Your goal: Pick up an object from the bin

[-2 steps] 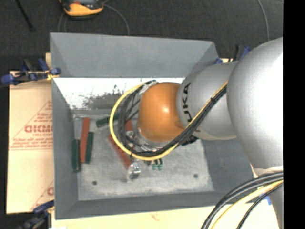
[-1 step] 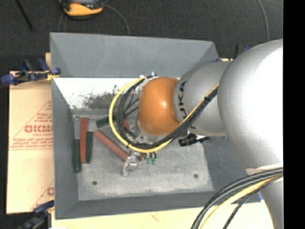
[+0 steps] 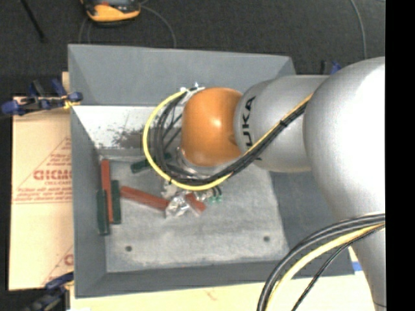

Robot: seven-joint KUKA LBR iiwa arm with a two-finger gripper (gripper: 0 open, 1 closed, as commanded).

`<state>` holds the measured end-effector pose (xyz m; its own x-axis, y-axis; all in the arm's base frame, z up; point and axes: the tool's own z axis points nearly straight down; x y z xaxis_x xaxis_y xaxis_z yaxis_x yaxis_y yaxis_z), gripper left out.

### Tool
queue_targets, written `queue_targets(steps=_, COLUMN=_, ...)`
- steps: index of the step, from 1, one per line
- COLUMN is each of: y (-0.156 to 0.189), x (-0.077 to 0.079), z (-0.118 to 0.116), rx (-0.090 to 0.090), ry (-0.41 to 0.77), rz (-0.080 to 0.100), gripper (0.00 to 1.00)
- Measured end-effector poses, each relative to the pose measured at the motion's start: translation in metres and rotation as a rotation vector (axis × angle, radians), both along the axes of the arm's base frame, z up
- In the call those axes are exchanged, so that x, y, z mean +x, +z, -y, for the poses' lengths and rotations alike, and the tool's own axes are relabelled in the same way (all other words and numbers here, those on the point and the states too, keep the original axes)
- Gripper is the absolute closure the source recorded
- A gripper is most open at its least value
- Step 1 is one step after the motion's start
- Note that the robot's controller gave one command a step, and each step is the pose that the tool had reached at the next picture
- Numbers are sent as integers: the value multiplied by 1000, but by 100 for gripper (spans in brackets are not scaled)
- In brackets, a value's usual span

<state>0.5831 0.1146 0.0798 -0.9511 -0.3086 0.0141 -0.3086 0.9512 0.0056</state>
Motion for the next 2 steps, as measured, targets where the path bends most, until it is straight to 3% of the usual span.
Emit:
queue_targets(steps=1, y=0, x=3, z=1, rx=0, ry=-1, rz=3, gripper=100)
queue_targets(steps=2, y=126, x=0, z=10, rx=0, ry=10, rz=19, gripper=100)
